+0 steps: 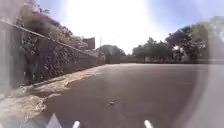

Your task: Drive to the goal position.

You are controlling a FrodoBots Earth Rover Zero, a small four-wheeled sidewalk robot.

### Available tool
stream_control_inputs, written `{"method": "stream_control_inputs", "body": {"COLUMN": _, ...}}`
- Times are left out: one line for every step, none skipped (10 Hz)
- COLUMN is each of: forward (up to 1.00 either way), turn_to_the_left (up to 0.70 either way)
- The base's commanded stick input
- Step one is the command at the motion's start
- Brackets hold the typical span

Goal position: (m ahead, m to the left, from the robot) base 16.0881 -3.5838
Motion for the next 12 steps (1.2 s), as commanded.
{"method": "stream_control_inputs", "body": {"forward": 1.0, "turn_to_the_left": 0.0}}
{"method": "stream_control_inputs", "body": {"forward": 1.0, "turn_to_the_left": 0.0}}
{"method": "stream_control_inputs", "body": {"forward": 1.0, "turn_to_the_left": 0.0}}
{"method": "stream_control_inputs", "body": {"forward": 1.0, "turn_to_the_left": 0.0}}
{"method": "stream_control_inputs", "body": {"forward": 1.0, "turn_to_the_left": -0.13}}
{"method": "stream_control_inputs", "body": {"forward": 1.0, "turn_to_the_left": -0.08}}
{"method": "stream_control_inputs", "body": {"forward": 1.0, "turn_to_the_left": -0.02}}
{"method": "stream_control_inputs", "body": {"forward": 1.0, "turn_to_the_left": 0.0}}
{"method": "stream_control_inputs", "body": {"forward": 1.0, "turn_to_the_left": 0.0}}
{"method": "stream_control_inputs", "body": {"forward": 1.0, "turn_to_the_left": 0.0}}
{"method": "stream_control_inputs", "body": {"forward": 1.0, "turn_to_the_left": -0.17}}
{"method": "stream_control_inputs", "body": {"forward": 1.0, "turn_to_the_left": -0.08}}
